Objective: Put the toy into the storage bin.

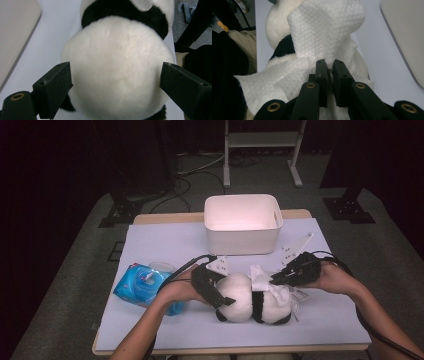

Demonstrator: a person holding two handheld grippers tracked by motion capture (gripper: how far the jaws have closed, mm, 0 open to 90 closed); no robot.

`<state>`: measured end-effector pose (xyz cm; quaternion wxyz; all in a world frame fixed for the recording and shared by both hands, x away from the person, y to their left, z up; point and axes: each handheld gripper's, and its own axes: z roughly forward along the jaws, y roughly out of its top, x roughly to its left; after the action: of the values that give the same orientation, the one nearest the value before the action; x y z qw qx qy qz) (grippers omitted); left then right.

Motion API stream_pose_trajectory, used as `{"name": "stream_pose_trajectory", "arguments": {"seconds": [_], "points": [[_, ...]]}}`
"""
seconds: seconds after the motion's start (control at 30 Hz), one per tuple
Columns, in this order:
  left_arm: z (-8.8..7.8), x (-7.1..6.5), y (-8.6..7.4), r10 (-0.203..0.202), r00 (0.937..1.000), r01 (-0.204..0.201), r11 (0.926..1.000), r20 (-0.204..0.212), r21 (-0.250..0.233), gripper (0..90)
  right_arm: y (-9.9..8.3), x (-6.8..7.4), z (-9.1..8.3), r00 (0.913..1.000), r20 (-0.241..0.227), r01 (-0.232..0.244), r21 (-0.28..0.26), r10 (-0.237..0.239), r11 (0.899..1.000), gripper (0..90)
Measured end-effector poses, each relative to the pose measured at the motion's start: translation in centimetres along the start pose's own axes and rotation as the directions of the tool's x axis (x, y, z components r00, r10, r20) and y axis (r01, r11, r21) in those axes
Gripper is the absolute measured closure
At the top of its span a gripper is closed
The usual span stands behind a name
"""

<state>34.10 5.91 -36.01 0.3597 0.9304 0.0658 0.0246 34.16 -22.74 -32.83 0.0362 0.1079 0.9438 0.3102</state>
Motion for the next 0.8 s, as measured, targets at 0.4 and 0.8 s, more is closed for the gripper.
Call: {"name": "stream_pose_trajectory", "arguments": {"seconds": [0.4,0.8], "points": [[1.6,-0.7,-0.5,-0.011,0.9989,0.012,0.9998,0.045,-0.017,13.6,-3.4,-0.8,-2.3,0.9968,0.030,-0.074,0.003,0.074,0.997,82.1],[2.3,-1.3,-0.1,0.000,0.9977,0.001,0.9999,0.068,-0.013,13.7,-1.4,-1.4,-1.4,0.9988,0.022,-0.045,0.018,0.044,0.999,81.9]]}}
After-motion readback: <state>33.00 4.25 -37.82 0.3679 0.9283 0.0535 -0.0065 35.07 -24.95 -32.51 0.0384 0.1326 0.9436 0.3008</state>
